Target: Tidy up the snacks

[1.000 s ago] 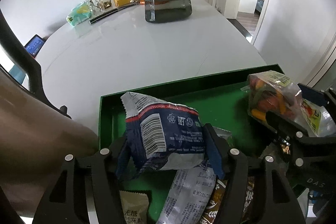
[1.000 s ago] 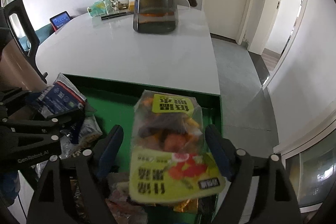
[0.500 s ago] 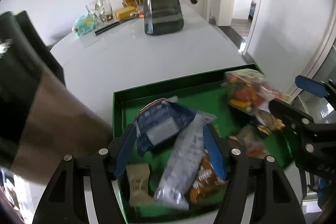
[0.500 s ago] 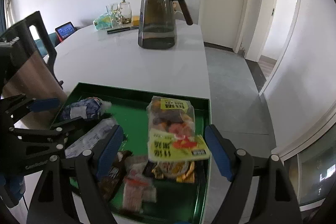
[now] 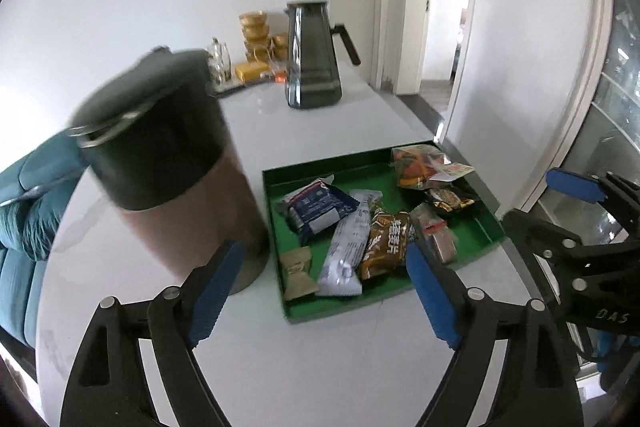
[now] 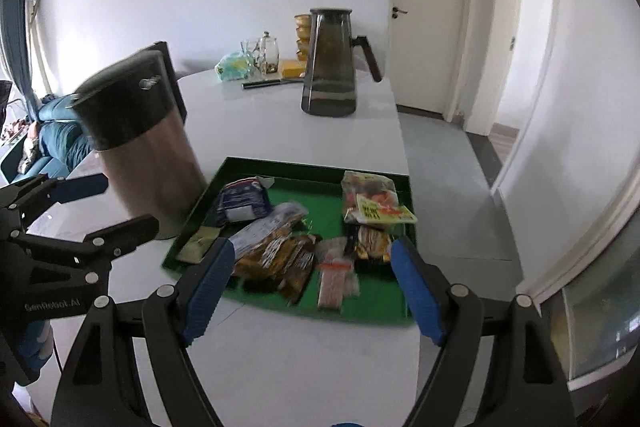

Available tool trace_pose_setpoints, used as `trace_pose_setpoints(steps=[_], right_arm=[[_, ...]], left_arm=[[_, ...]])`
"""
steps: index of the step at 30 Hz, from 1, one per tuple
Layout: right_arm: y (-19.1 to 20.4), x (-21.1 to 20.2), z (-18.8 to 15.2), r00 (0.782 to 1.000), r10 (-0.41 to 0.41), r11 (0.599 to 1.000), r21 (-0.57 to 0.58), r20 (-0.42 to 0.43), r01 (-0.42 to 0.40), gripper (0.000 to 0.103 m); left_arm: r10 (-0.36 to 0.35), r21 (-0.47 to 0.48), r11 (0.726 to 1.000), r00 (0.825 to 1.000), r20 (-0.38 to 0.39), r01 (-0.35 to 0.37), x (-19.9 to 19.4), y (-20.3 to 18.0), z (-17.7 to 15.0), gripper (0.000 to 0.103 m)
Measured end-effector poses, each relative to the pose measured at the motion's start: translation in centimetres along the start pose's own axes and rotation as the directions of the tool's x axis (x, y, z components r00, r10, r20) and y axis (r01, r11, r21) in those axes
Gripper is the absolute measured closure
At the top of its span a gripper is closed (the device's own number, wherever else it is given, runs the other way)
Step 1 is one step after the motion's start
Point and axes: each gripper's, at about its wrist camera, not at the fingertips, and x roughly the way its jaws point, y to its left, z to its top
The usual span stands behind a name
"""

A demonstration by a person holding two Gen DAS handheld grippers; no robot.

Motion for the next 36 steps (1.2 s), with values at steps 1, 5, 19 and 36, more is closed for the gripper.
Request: trace_pose_setpoints(steps=[1, 5, 19, 36], right_arm=[[0.4, -0.9, -0.2, 1.0, -0.006, 1.0, 0.003, 0.001, 0.006, 0.0], [3.1, -4.7, -1.7, 0.998, -0.055, 0.998, -0.006, 0.007, 0.055, 0.0], [10.9, -11.9, -6.2, 0.993, -0.12, 0.992, 0.037, 0.011, 0.12, 0.0], [12.7, -13.3, -8.5, 0.988, -0.147, 0.987, 0.077, 0.042, 0.144, 0.0]], left_arm=[[-0.003, 0.008, 1.0, 1.0, 0.016, 0.003, -0.9, 0.2, -0.5, 0.022], [-0.019, 0.04, 0.999, 0.998, 0.052, 0.017, -4.3, 1.4, -2.7, 0.022], [-0.102, 0.056, 0.993, 0.993, 0.055, 0.099, -11.2, 5.0, -8.0, 0.022], [-0.117, 0.088, 0.99, 0.992, 0.053, 0.112, -13.3, 5.6, -9.9, 0.022]])
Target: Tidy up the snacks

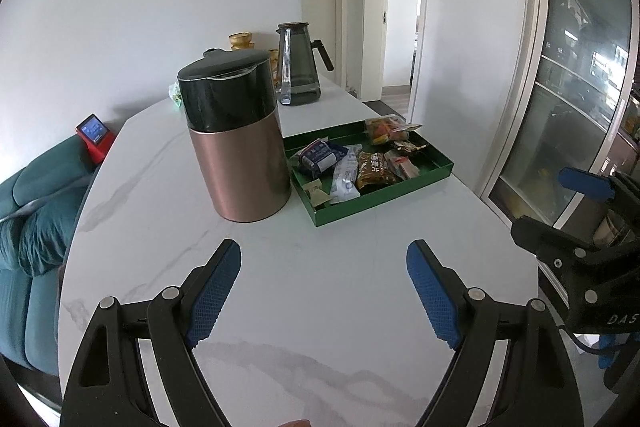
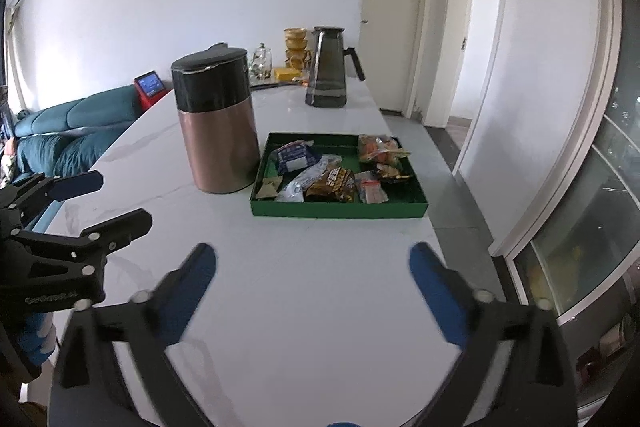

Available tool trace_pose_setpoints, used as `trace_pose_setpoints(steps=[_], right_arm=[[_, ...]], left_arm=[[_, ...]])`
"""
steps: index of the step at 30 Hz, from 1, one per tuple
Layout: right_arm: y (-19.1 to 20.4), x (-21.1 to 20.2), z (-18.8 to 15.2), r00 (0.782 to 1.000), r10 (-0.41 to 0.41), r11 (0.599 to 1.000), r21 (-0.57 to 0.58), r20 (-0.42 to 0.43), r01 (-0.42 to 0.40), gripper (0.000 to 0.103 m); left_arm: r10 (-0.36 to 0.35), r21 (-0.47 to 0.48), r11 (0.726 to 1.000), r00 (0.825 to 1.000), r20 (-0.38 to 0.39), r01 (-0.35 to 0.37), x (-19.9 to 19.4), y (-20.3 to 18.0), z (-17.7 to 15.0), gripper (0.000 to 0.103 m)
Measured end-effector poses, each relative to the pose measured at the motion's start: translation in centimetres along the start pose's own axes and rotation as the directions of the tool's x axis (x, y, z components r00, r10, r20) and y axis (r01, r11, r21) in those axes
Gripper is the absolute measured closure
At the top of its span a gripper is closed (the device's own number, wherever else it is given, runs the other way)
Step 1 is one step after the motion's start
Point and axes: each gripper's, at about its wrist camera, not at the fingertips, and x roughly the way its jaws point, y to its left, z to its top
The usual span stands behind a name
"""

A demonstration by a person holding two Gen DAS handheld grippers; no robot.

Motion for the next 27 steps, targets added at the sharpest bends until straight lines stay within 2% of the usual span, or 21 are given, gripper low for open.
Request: trace_pose_setpoints(steps=[27], right_arm=[[-0.3, 3.3, 1.3, 1.0, 0.0, 1.0, 0.006, -0.024, 0.0, 0.0]], left_arm=[[-0.006, -0.018, 1.0, 1.0, -0.024, 0.005, 2.1, 0.9, 0.5, 0.022]])
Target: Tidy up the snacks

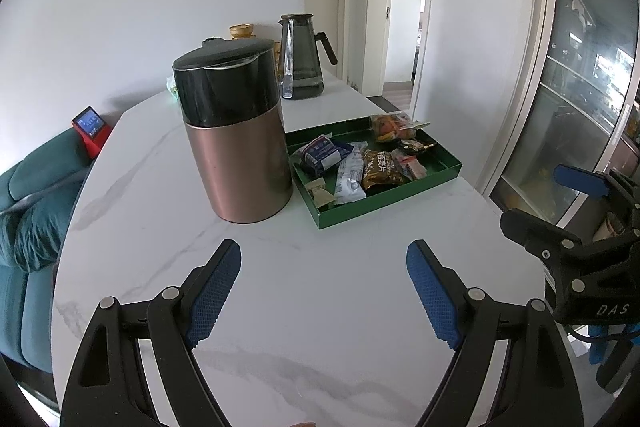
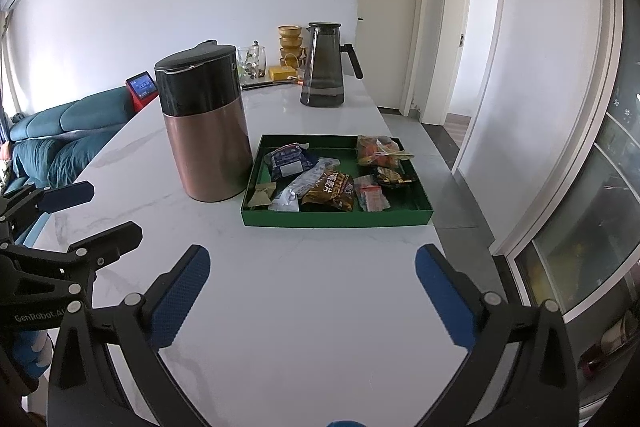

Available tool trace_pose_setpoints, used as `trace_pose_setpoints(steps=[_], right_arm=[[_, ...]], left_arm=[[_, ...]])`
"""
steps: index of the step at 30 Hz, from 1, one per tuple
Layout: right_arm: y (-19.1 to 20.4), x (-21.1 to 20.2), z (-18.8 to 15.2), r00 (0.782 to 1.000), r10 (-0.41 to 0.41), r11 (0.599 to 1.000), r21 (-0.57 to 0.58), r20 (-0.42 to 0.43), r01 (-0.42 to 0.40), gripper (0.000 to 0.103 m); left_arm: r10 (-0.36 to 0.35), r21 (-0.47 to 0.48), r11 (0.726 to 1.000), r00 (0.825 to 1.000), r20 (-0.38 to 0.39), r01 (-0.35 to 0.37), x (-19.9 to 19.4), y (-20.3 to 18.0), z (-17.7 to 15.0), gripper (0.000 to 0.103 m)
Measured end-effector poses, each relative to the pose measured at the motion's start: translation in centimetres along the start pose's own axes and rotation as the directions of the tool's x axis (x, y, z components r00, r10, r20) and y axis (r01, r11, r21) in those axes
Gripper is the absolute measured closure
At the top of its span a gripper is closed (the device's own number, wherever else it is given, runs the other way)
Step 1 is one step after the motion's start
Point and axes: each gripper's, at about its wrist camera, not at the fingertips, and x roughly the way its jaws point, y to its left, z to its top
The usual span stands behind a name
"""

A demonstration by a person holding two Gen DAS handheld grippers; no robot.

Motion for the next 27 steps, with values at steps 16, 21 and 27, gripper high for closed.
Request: trace_pose_setpoints(steps=[16, 21, 27], right_arm=[[0.3, 0.8, -0.1, 1.0, -0.019, 1.0, -0.002, -0.002, 0.019, 0.0], [0.1, 0.8, -0.1, 1.0, -0.02, 1.0, 0.0, -0.001, 0.02, 0.0], [-0.9, 0.3, -0.3, 1.0, -0.025, 0.999, 0.036, 0.007, 0.025, 0.0]], left_arm=[[-0.029, -0.037, 0.999, 0.999, 0.03, 0.03, 0.5, 2.2, -0.6, 0.022], [-0.007, -0.042, 0.999, 0.999, 0.032, 0.008, 0.6, 2.1, -0.6, 0.022], [0.023, 0.005, 1.0, 0.999, -0.029, -0.023, 1.3, 1.1, -0.3, 0.022]])
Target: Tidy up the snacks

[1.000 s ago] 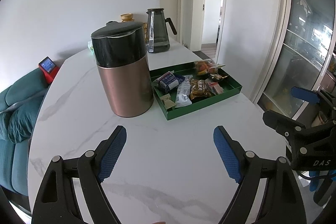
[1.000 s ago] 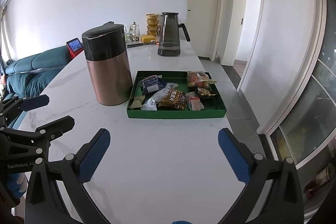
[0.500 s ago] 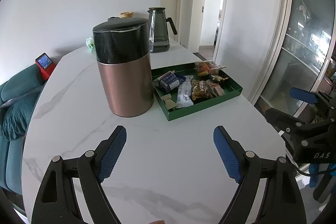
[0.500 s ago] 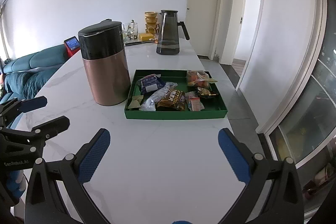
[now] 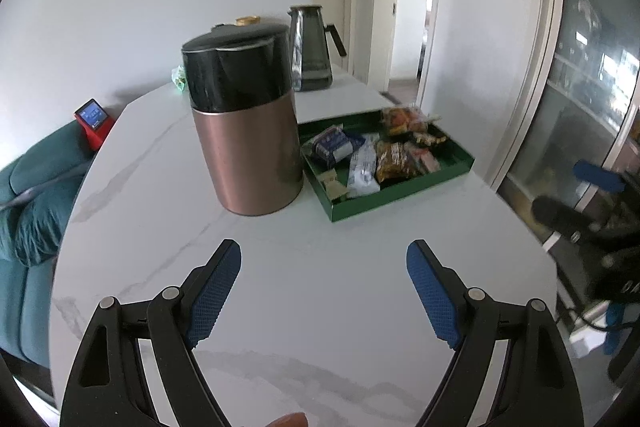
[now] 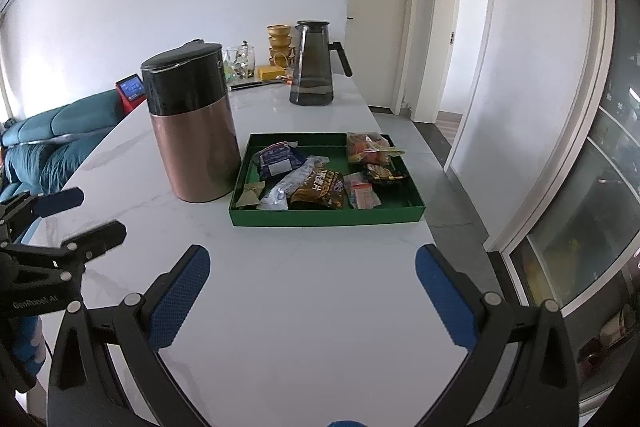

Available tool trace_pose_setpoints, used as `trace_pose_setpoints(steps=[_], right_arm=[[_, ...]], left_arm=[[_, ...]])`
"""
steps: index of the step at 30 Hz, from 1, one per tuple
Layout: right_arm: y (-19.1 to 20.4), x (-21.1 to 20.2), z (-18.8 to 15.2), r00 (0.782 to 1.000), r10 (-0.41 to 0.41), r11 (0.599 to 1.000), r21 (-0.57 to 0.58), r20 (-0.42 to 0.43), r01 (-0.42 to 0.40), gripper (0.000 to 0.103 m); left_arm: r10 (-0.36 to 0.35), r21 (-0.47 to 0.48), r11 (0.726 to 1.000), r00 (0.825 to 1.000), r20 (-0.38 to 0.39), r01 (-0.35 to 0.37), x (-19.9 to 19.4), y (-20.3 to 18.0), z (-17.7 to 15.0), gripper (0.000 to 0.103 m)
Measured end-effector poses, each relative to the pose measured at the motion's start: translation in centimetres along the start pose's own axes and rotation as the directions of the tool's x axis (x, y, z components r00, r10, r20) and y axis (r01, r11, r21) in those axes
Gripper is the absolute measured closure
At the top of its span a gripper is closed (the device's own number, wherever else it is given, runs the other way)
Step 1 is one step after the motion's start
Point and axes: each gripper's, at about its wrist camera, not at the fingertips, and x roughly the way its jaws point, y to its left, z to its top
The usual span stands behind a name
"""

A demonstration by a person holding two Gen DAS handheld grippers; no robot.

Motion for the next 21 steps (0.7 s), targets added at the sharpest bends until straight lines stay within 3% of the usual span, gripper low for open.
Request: trace_pose_setpoints(steps=[8, 13, 17, 21], right_arm=[[-1.3, -0.7, -0.5, 1.0, -0.008, 0.999, 0.033, 0.005, 0.008, 0.0], [-2.4, -1.3, -0.6, 0.999, -0.027, 0.998, 0.058, 0.018, 0.026, 0.0], [-3.0, -1.7, -0.7, 0.999, -0.036, 0.996, 0.085, 0.025, 0.034, 0.0], [-3.3, -1.5, -1.1, 0.999, -0.04, 0.993, 0.11, 0.013, 0.039, 0.0]], left_arm=[[-0.029, 0.028, 0.999, 0.999, -0.036, 0.03, 0.4, -1.2, 0.3, 0.022], [-0.022, 0.028, 0.999, 1.0, -0.022, 0.022, 0.3, -1.3, 0.8, 0.022], [0.025, 0.029, 0.999, 1.0, 0.003, -0.025, 0.2, -1.2, 1.2, 0.022], [0.009, 0.044, 0.999, 1.0, 0.013, -0.01, 0.2, -1.3, 1.4, 0.022]])
